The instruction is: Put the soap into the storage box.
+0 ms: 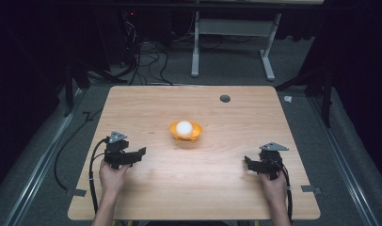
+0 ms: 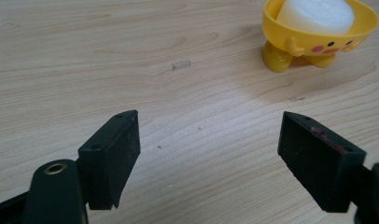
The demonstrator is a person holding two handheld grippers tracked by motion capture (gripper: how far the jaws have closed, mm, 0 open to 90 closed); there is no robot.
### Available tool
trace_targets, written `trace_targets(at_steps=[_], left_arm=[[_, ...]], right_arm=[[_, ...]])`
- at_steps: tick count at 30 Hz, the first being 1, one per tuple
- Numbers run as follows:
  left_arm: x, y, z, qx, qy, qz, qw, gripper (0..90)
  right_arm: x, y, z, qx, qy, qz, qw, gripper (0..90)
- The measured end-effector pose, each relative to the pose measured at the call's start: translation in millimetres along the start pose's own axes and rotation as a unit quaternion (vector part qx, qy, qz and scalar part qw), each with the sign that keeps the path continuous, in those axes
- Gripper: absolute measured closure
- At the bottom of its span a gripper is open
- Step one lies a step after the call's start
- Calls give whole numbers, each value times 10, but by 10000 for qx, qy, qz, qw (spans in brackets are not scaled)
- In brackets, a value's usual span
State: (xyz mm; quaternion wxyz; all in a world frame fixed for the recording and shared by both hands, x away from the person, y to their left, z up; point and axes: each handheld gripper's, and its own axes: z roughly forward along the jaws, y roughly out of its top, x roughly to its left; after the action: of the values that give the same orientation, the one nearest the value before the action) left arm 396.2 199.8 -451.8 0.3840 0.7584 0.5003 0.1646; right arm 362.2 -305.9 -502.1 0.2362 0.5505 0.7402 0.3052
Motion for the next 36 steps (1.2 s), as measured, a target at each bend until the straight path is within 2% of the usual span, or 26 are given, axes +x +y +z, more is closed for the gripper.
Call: trace_targets(at_steps=[2,7,26,36], left_arm=[[-23,-33,6,58,106,93,9999,218],[-48,-66,13,119,128,170,9997,216],[-52,-219,51,161,88,25,9998,214],[-75,-299,81,205,93,39,9997,213]], right_arm=[[0,0,0,0,2,0,10000,211],[0,0,0,-1,2,-2,10000,211],[0,0,0,0,-1,1,10000,211],[0,0,0,0,-1,1,10000,211]])
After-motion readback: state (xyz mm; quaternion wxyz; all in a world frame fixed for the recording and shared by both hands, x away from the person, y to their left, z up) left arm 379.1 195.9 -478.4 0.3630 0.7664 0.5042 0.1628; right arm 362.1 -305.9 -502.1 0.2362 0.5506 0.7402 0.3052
